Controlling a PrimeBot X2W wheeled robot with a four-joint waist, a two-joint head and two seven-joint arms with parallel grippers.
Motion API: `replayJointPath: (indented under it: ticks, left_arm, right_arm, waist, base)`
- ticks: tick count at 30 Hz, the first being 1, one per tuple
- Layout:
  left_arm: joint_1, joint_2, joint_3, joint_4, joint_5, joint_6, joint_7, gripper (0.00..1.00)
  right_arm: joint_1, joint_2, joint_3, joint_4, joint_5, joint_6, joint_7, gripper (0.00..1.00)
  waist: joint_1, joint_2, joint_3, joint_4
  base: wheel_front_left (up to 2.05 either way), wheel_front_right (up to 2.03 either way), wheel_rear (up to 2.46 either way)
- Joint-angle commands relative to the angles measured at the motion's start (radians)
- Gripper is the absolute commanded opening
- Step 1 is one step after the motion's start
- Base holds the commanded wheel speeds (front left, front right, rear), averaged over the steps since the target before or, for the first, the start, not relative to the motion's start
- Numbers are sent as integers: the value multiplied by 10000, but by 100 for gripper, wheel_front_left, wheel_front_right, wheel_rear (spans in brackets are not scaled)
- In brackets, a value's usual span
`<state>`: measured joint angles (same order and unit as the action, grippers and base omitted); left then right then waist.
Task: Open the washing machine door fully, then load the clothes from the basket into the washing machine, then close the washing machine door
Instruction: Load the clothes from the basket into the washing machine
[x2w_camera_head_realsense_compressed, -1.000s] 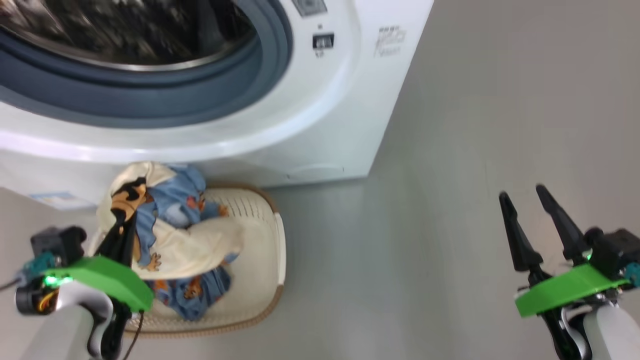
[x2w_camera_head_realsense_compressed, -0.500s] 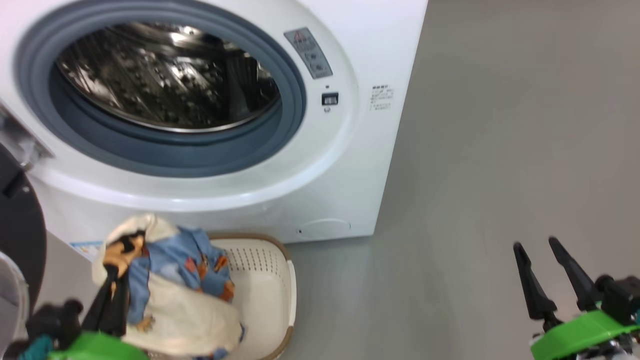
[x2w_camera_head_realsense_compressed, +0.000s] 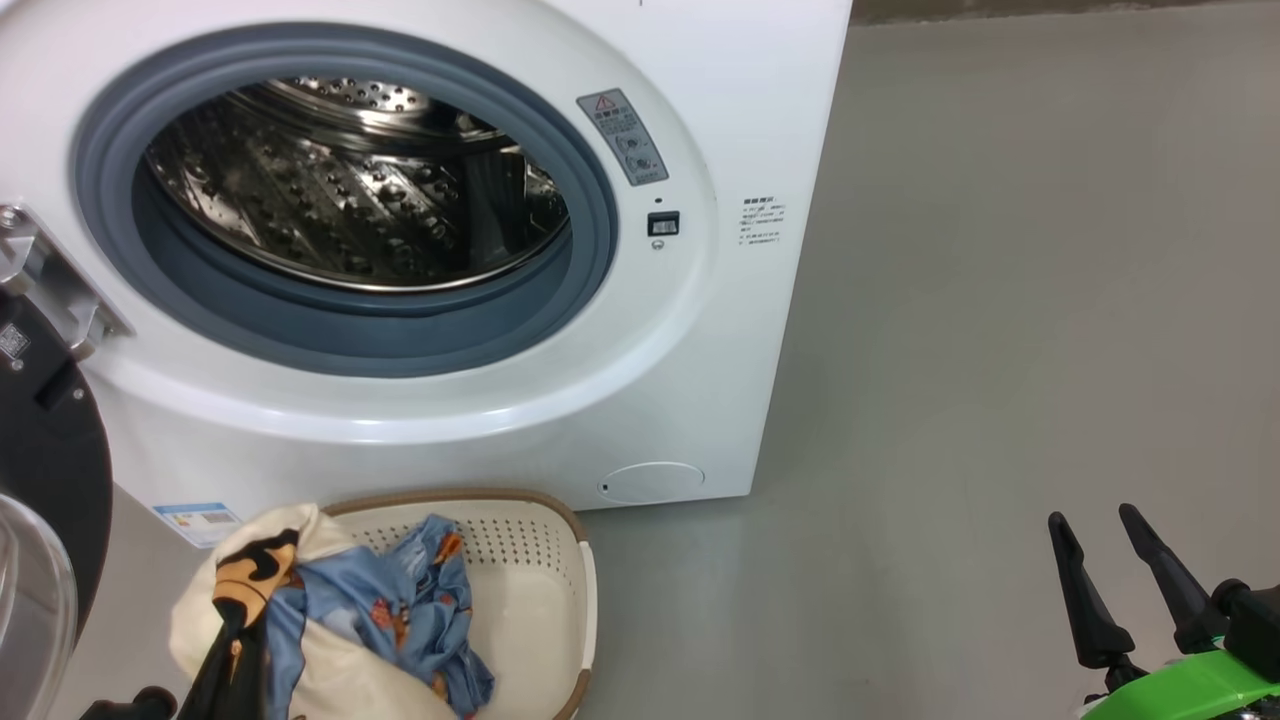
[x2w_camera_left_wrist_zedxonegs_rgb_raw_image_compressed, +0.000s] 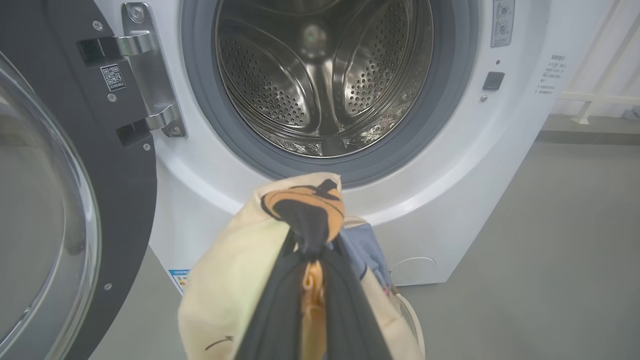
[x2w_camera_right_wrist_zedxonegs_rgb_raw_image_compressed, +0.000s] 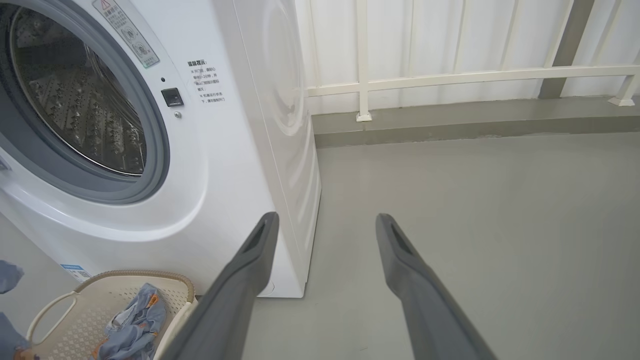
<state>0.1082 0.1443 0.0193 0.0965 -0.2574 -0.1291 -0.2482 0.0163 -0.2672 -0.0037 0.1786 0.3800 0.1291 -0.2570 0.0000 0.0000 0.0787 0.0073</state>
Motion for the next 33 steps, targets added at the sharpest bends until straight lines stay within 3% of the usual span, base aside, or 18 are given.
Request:
replayJointPath:
  ticks: [1,9,21,33]
  left_arm:
    - [-255,97,431,-289,46,-15,-135,0]
    - [-1496,267,550,-68,-443,-15,-135,0]
    - [-5685,1152,318,409,-701,-15,-135,0]
    - [-9505,1495,-378,4899,-691,-15,-135,0]
  right_arm:
    - [-61,-179,139,-265,6,16,-48,100]
    - [-458,-13,163,-377,-73,16,-48,100]
    - [-1293,360,291,-510,-226,16,-48,100]
    - [-2166,770,679,-560,-292,16,-48,100]
  waist:
    - [0,0,92,18]
    - [0,0,772,-53]
    - [0,0,2154,-516]
    - [0,0,3401,-1428]
  base:
    - [0,0,0]
    - [0,0,0]
    - [0,0,0]
    - [0,0,0]
